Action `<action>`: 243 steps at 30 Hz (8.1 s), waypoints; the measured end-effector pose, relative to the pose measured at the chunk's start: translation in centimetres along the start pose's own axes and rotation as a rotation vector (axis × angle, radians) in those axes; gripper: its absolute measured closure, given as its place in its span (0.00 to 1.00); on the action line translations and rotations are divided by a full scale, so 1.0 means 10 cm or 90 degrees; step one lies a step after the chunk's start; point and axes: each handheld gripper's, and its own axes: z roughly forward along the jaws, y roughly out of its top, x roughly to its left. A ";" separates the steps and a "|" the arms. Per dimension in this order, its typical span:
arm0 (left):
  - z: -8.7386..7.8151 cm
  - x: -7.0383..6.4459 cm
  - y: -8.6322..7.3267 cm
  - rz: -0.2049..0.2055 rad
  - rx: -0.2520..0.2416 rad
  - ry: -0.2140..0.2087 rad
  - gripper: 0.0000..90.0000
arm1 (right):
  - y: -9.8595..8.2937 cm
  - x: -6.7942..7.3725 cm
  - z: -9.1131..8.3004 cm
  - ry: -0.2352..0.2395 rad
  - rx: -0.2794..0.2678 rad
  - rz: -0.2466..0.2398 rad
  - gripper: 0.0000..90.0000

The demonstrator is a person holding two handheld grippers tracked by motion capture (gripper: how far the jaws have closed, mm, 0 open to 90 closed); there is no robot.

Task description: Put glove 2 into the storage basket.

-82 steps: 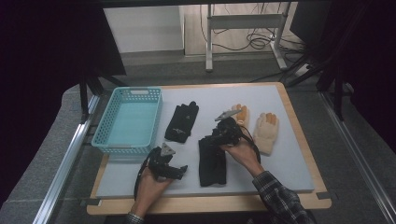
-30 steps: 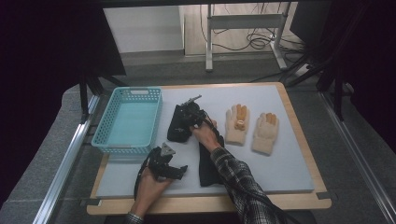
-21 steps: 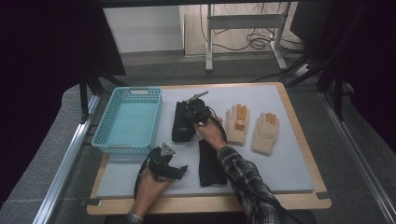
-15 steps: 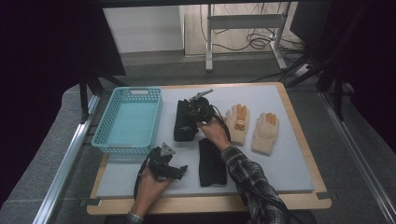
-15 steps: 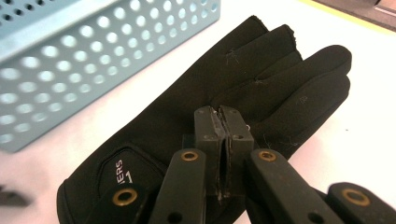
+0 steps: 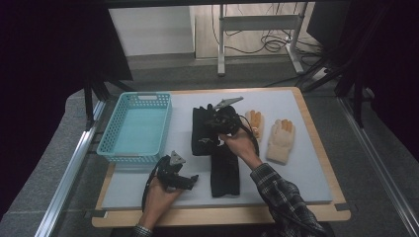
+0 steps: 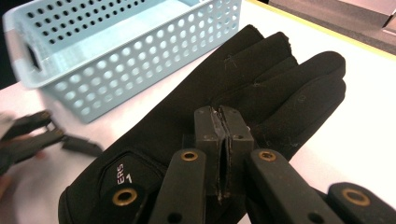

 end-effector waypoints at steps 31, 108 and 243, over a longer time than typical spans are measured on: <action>0.00 -0.01 0.00 -0.005 -0.005 0.001 0.03 | -0.98 0.43 -0.67 -0.021 0.012 0.032 0.97; -0.29 0.29 -0.33 0.009 0.003 -0.015 0.00 | -1.47 0.49 -0.48 -0.015 0.024 -0.020 0.72; -0.37 0.24 1.22 -0.016 0.053 0.025 0.69 | -1.97 -0.27 -1.00 -0.167 0.039 0.045 0.26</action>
